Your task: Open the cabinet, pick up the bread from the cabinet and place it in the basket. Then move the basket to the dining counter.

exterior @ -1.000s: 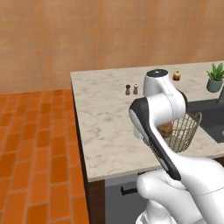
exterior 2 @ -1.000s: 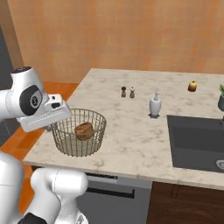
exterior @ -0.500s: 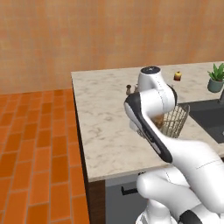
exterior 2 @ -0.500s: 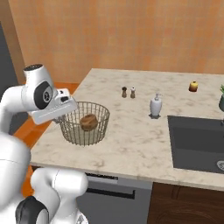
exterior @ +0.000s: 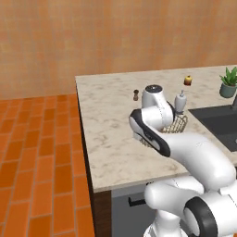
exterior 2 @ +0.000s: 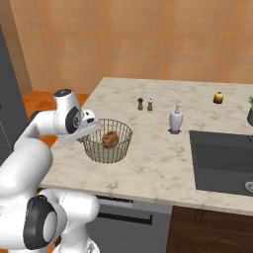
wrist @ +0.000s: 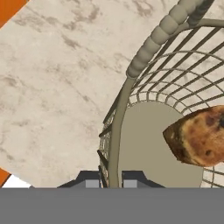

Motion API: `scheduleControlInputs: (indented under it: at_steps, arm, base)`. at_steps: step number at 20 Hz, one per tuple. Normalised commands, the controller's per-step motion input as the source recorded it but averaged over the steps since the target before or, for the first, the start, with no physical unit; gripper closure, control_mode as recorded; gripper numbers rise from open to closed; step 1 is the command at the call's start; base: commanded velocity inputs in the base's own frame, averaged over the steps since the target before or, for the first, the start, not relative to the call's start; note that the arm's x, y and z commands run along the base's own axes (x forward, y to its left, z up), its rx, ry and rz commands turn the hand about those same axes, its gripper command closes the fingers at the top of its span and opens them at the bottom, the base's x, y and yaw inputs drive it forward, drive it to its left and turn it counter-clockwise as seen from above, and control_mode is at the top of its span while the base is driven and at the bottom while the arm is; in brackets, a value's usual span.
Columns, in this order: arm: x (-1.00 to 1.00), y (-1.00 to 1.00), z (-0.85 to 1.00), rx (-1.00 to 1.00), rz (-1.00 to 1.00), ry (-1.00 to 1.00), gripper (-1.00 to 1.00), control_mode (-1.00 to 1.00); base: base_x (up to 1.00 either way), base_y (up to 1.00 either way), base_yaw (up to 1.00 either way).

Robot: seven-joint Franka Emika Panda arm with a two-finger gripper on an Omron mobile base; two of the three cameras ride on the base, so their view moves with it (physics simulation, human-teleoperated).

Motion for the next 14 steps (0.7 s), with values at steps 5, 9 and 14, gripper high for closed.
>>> scheduleControlInputs:
  at_steps: [5,9,14]
  arm:
    - [0.17,-0.14,-0.67,0.03,0.05,-0.04,1.00,-1.00]
    - [0.00,0.00,-0.47,0.00,0.07,-0.06,1.00,-1.00]
    - [0.00,0.05,-0.32,0.00,0.05,-0.01,1.00,-1.00]
  base:
    - [0.00,0.00,0.00]
    - [0.00,0.00,0.00]
    - [0.00,0.00,0.00]
